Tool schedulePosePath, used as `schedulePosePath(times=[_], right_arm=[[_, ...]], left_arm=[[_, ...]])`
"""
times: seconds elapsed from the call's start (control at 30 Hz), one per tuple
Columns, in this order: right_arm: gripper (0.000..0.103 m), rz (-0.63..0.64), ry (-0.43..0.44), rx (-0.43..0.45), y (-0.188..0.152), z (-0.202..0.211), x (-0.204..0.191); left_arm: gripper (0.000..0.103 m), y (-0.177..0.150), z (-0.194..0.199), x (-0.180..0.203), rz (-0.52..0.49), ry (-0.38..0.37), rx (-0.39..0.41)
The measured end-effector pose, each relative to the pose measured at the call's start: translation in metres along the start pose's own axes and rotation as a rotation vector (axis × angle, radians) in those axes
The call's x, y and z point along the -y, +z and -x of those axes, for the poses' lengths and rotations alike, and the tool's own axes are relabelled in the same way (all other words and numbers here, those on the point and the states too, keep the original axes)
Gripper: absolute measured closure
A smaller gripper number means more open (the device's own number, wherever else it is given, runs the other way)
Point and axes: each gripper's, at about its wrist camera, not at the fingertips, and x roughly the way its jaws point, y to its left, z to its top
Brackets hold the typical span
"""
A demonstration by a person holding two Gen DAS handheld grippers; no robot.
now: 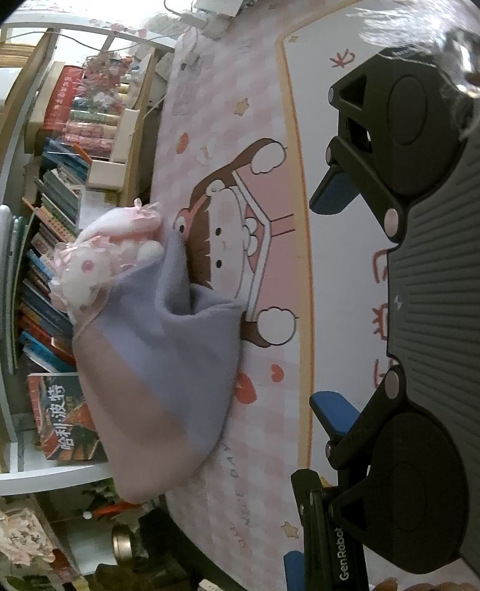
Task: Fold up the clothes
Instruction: 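Grasp the lavender sweater edge with the left gripper while the right gripper grasps another edge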
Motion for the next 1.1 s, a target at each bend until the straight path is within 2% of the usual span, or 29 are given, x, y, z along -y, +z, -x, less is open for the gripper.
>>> schedulePosePath(times=[0.27,0.57,0.7,0.87,0.97,1.1], right_arm=[[0.0,0.0,0.003,-0.045,-0.008,-0.004,0.005],[0.0,0.015,0.06,-0.029,-0.003,-0.008,0.035],[0.0,0.029,0.086,-0.013,0.003,-0.007,0.063],[0.0,0.008,0.132,-0.01,0.006,-0.009,0.106],[0.0,-0.03,0.176,-0.027,0.005,-0.012,0.132],[0.0,-0.104,0.241,-0.07,0.001,-0.014,0.166]], left_arm=[[0.002,-0.005,-0.005,0.009,0.006,0.007,-0.021],[0.002,0.001,-0.008,0.038,0.022,0.002,-0.033],[0.002,0.013,-0.014,0.066,-0.01,0.03,-0.029],[0.002,0.035,-0.021,0.101,-0.038,0.108,0.025],[0.002,0.052,-0.028,0.12,-0.07,0.117,0.053],[0.003,0.072,-0.049,0.145,-0.16,0.124,0.066]])
